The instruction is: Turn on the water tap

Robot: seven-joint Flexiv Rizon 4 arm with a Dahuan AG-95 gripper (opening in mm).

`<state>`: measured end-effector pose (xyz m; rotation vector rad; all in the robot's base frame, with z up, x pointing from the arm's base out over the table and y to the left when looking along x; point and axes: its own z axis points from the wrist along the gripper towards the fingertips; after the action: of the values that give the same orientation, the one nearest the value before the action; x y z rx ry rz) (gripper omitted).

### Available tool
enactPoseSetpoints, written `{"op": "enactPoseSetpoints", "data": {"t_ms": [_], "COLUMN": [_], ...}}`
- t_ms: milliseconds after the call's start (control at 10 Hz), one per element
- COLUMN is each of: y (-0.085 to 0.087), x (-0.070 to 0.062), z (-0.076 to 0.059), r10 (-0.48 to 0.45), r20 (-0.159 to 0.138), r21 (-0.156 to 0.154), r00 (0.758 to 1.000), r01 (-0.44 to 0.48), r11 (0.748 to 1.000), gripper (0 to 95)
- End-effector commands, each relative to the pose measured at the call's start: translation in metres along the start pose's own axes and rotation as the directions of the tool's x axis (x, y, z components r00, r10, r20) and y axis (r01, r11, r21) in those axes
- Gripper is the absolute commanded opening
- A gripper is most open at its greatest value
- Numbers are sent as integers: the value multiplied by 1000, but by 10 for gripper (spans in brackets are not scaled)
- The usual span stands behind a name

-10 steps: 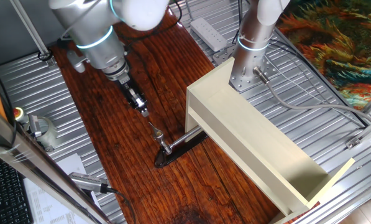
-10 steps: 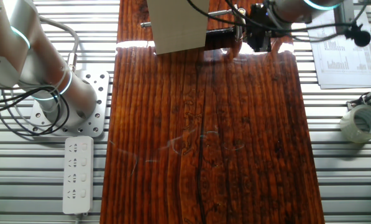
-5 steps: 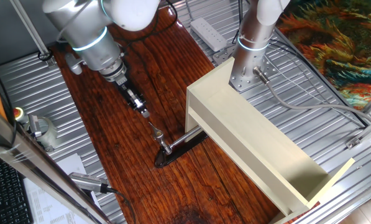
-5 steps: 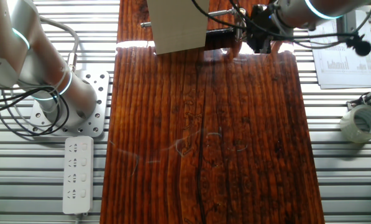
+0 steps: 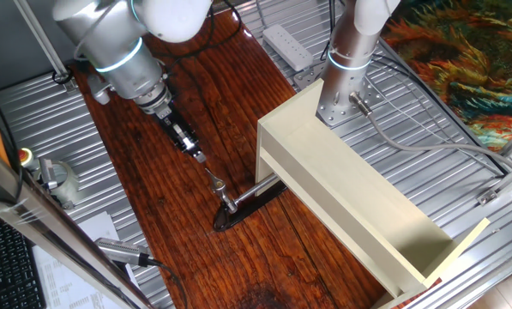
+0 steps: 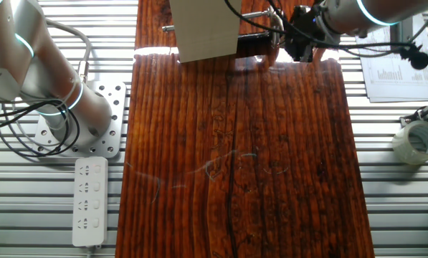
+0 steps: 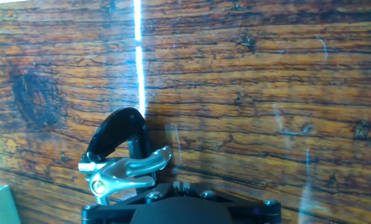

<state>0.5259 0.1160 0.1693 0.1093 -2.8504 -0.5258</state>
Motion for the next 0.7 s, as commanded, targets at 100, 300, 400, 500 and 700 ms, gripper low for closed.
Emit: {"op": "enactPoseSetpoints", "data": {"t_ms": [100,300,400,500,700], "y": [3,6,9,10,12], "x": [15,28,30,30,26], "z": [3,6,8,11,16], "r10": [-26,-31,-25,-20,-17], "r20": [38,39,40,43,48], "r21": [6,-5,-4,-3,-6], "r00": [999,999,999,999,999], "r01": [26,31,25,20,17], "r11": [1000,1000,1000,1000,1000], "gripper": [0,0,0,0,0]}}
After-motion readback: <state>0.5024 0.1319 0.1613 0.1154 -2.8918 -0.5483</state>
